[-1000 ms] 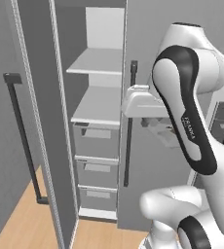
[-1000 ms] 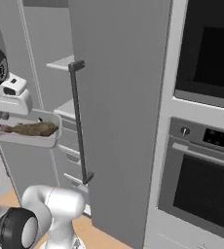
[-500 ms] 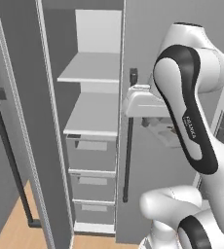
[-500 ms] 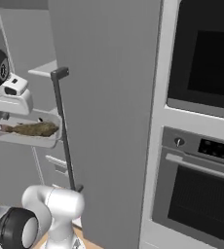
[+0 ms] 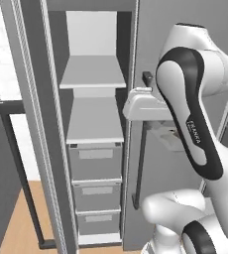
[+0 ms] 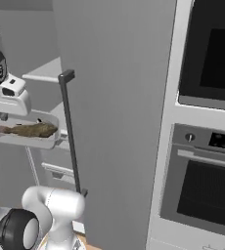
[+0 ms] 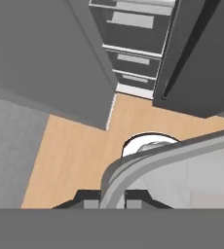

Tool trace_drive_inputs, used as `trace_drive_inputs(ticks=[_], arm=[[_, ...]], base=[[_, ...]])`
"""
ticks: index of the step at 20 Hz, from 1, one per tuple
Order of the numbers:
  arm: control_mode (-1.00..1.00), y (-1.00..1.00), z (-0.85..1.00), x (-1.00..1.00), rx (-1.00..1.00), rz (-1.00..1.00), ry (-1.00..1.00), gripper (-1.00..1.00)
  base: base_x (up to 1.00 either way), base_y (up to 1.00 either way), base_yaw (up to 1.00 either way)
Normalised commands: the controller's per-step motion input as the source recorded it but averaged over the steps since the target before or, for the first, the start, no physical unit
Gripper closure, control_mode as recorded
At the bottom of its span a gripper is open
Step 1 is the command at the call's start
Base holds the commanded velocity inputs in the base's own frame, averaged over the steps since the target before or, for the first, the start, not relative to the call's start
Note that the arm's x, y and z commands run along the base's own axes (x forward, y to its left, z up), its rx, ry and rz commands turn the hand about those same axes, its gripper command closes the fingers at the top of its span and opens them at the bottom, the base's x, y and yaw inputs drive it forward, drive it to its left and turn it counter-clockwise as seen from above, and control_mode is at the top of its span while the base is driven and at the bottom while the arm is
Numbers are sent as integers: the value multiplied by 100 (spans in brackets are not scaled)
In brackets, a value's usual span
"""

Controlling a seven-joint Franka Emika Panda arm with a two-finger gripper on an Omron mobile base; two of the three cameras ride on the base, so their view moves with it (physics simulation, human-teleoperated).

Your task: Take the meat container that has the fish and place it on the second highest rack of the freezer. Then take the vegetable container that has the squash and corn and place it on the highest rack of the freezer.

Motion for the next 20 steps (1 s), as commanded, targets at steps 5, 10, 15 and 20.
trace_drive_inputs(ticks=[5, 10, 15, 20], arm=[[100, 0, 0, 0, 0, 0, 0, 100], [100, 0, 0, 0, 0, 0, 0, 100], [100, 0, 0, 0, 0, 0, 0, 100], [-100, -53, -35, -18, 1, 7, -25, 100]], base=[[3, 52, -22], [8, 75, -1], [1, 17, 0], [0, 0, 0]])
